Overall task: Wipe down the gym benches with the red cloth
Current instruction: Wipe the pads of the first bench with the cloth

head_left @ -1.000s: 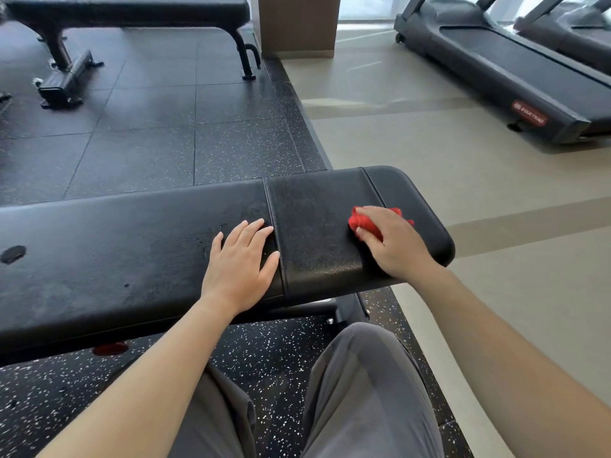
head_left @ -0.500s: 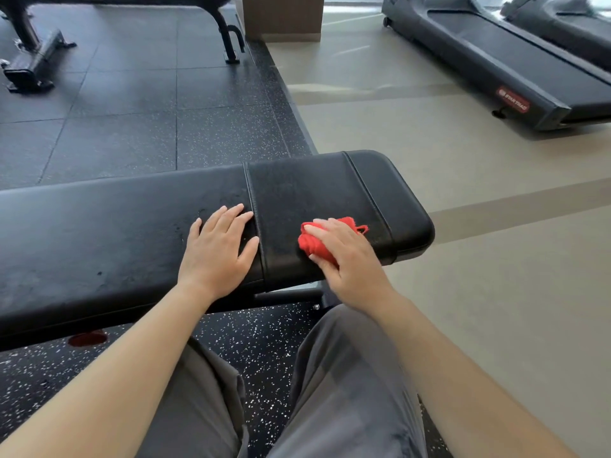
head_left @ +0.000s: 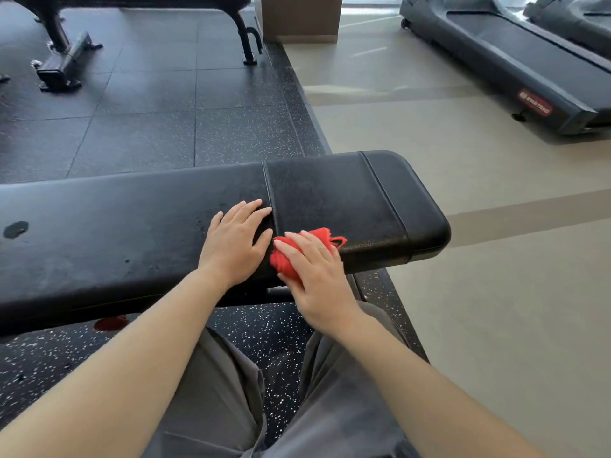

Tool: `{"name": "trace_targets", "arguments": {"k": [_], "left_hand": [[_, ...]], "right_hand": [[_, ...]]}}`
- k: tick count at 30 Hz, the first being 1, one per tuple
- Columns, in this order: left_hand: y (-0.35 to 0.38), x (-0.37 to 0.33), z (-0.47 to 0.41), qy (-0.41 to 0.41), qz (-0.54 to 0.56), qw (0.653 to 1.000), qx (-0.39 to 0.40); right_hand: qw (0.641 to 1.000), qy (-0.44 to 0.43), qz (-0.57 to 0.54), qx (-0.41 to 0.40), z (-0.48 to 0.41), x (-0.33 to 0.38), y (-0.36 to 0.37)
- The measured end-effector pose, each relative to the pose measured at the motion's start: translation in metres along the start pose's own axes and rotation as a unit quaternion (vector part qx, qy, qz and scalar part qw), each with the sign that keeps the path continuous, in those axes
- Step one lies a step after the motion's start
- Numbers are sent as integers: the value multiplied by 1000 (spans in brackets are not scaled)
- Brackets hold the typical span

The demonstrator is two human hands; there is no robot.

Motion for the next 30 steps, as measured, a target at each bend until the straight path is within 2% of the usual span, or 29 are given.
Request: {"name": "trace_targets", "arguments": {"k": [5, 9, 11, 16, 23, 30], "left_hand": [[-14, 23, 3, 25, 21, 999, 30], [-18, 45, 14, 18, 12, 1000, 13], [-16, 46, 16, 12, 8, 1000, 8], [-11, 45, 17, 6, -13, 1000, -11], [-13, 48, 15, 11, -13, 1000, -15], [-12, 47, 16, 14, -9, 1000, -19]], "right_hand": [[997, -57, 43, 20, -1, -22, -15], [998, 22, 24, -50, -9, -47, -36], [998, 33, 12, -56, -15, -45, -35], [1000, -19, 6, -11, -18, -7, -4], [1000, 11, 6, 6, -51, 4, 4], [998, -61, 22, 9, 10, 6, 14]]}}
Point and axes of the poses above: each hand's wrist, its own z-axis away from the middle knuckle, its own y-axis out of the palm, x = y × z, the point moved 1 cm from there along -z, towards the middle knuckle, and after that the axes turned 4 degrees about -z, right-handed, at the moved point
